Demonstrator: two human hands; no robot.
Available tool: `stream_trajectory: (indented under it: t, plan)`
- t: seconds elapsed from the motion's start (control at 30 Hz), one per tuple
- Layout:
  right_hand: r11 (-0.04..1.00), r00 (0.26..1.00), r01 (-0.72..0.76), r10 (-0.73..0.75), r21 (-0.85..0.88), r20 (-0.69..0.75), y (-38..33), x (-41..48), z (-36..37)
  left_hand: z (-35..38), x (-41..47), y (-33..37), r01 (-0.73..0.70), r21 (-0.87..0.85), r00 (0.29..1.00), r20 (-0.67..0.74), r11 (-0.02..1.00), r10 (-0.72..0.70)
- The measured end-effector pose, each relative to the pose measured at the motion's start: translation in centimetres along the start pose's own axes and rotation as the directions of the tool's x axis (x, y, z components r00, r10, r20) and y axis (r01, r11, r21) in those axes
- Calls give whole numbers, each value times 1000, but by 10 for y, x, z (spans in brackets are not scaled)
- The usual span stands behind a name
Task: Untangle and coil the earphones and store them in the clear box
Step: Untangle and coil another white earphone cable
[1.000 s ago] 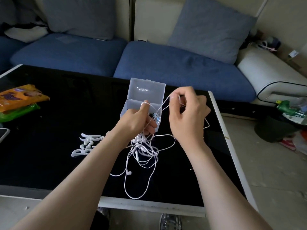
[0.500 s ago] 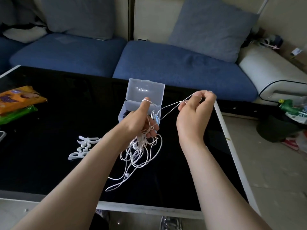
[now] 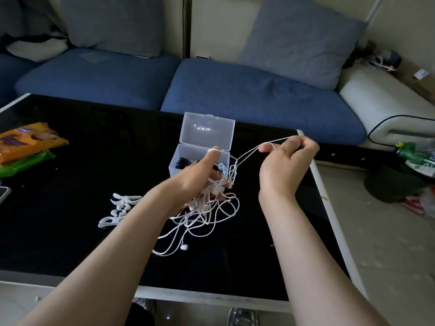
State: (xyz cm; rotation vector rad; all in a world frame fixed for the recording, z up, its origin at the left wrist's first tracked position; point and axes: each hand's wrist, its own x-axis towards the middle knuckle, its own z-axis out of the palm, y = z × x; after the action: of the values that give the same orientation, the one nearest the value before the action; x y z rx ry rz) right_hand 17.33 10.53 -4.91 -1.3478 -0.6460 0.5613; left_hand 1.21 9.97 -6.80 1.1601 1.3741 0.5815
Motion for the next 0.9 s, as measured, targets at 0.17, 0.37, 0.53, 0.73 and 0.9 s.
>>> stream_trajectory:
  t: [0.17,0.37,0.53,0.73,0.9]
  plan:
    - [993,999,38,-34,-113,35,0,0,1,-3,-4,-1,42,157,999,28,987,-47]
    - [854,998,-36,7,-520,-58,3,14,-7,-5,-1,-12,-80,307,992,-71,948,106]
    - [809,993,-37,-36,-587,-112,4,16,-13,-8,-1,-13,-108,314,984,-103,943,146]
    - [985,999,-31,34,-169,14,1,12,-16,-5,-1,-14,-56,388,992,-84,920,96]
    - [997,994,-12,19,-72,108,-1,10,-14,-3,-5,-6,35,273,996,-84,961,-13]
